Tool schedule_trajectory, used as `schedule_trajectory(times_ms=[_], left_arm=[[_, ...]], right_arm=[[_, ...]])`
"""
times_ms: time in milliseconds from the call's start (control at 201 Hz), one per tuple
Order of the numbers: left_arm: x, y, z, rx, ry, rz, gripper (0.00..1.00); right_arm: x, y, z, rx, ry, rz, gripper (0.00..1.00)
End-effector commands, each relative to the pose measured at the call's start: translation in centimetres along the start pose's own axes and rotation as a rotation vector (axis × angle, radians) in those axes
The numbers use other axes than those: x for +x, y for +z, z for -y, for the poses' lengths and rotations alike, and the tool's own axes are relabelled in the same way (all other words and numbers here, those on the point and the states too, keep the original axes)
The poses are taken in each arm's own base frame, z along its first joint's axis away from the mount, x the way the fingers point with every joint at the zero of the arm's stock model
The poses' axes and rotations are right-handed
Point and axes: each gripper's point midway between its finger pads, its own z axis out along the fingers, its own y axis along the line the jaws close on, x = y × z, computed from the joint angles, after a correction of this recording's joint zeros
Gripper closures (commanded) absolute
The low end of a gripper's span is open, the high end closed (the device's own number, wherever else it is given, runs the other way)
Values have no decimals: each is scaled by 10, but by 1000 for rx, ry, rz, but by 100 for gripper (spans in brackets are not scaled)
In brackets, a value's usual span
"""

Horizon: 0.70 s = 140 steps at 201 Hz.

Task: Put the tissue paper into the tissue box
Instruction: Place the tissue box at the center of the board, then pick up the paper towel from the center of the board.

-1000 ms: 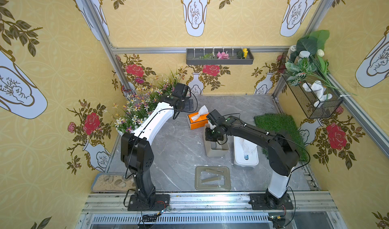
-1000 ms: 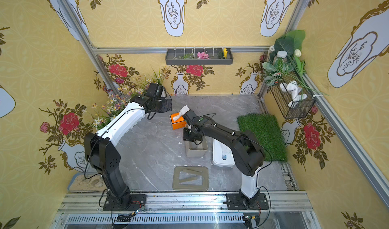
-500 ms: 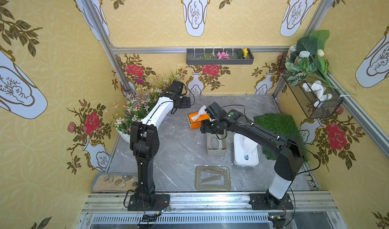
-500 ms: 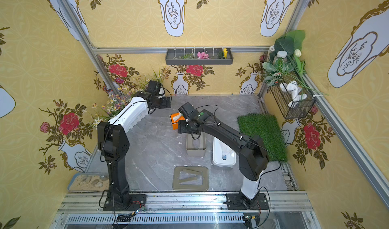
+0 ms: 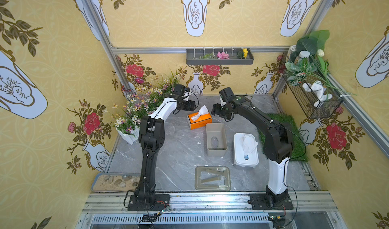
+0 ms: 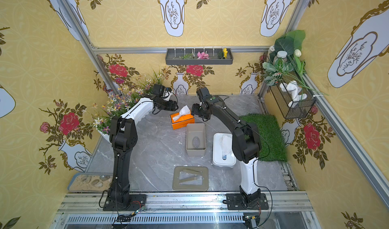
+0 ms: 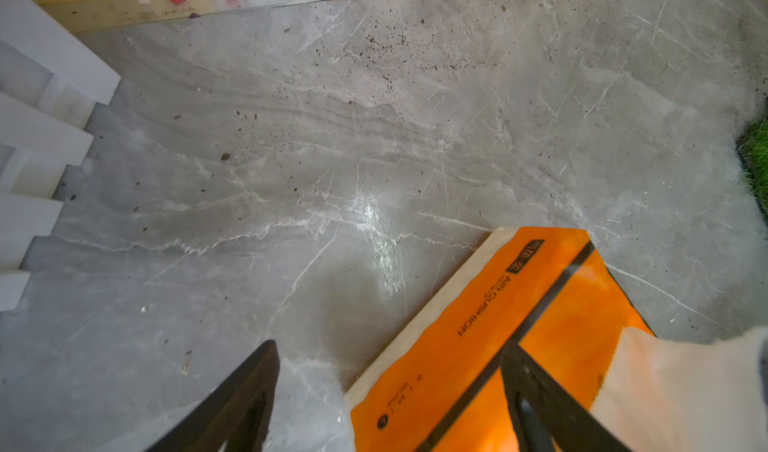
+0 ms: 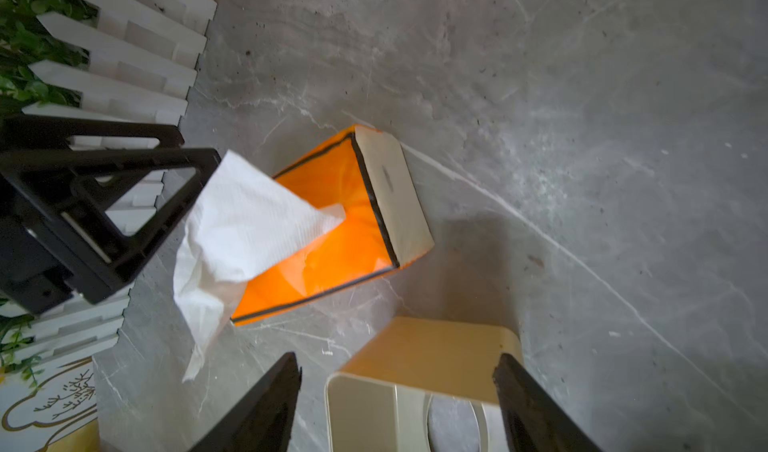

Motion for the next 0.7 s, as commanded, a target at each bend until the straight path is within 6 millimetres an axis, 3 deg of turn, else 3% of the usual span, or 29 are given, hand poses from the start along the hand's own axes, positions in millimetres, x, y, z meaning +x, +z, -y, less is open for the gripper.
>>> schedule_trajectory(times_ms=[0, 124, 309, 438, 607, 692], left_arm=[[19, 7, 8, 61, -12, -62, 21], [43, 2, 7, 52, -53, -86, 26], [83, -13, 13, 47, -127, -142, 33], [102, -32, 18, 10, -148, -147, 33], [125, -58, 30, -32, -180, -136, 32], [124, -72, 29, -53, -203, -95, 29]], right_arm=[[-8, 22, -5, -52, -15, -37, 29], [-15, 45, -8, -60, -30, -67, 33], [-6, 69, -10, -98, -44, -136, 42], [-17, 68, -25, -164, -58, -99, 43], [-12, 73, -43, -266, -70, -105, 40], [-16, 63, -47, -283, -82, -72, 37]])
